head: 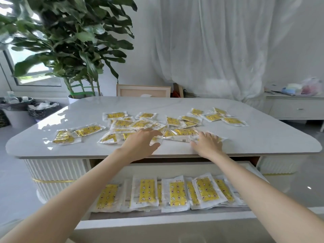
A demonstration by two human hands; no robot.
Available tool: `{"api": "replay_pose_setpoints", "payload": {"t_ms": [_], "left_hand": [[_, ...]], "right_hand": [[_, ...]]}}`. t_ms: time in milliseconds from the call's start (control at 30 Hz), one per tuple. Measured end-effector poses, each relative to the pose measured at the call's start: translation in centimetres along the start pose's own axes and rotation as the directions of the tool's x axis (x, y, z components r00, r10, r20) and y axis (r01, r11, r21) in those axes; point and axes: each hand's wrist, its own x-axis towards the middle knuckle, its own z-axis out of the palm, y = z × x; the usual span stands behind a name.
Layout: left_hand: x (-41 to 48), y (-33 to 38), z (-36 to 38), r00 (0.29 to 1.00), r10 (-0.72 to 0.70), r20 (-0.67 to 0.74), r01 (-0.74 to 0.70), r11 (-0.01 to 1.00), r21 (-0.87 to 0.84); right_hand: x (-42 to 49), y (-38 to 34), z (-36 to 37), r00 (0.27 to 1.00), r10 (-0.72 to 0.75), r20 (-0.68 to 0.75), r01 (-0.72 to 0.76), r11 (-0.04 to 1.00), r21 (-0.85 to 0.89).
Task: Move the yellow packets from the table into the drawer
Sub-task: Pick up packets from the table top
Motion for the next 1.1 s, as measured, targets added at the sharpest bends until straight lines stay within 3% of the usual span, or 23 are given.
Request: {"api": "replay_pose_setpoints", "payload": {"t_ms": [200,367,433,533,633,767,900,1100], "left_hand": [[2.3,0.0,2.5,0.997,0.032,0.073,-0.030,0.999,-0.023],[5.2,1.5,4.7,0.992,0.015,0.128,-0.024,0.997,0.070],[6.3,2.1,5.4,0.997,-0.006,0.075,-0.003,0.993,0.114],[7.0,2.6,6.0,0.998,0.005,-0.060,0.005,0.984,0.176],[6.5,2.6,6.2,0.992,0.082,-0.101,-0.067,0.987,0.149],[4.3,2.1,6.3,0.942,0.273,-0.196,-0.238,0.953,0.186],[2.3,1.0,5.3,0.894,0.391,-0.219,-0.314,0.895,0.315],[0.1,0.2,1.8,0.907,0.332,-0.258,-0.255,0.923,0.288]], "right_hand": [[-0.1,0.8,0.6,1.000,-0.018,-0.021,0.017,0.999,-0.046],[0.1,1.2,0.2,0.983,0.031,-0.180,0.027,0.949,0.313],[0.1,1.7,0.6,0.975,0.077,-0.211,0.023,0.900,0.436],[0.1,2.0,0.0,0.974,0.176,-0.141,-0.075,0.843,0.533],[0.1,2.1,-1.4,0.956,0.293,0.006,-0.237,0.763,0.601],[-0.5,2.5,-2.2,0.948,0.308,0.076,-0.276,0.682,0.678],[-1.2,2.2,-3.0,0.924,0.347,0.162,-0.346,0.574,0.742],[-3.2,0.4,-4.0,0.889,0.423,0.176,-0.332,0.330,0.884]]}}
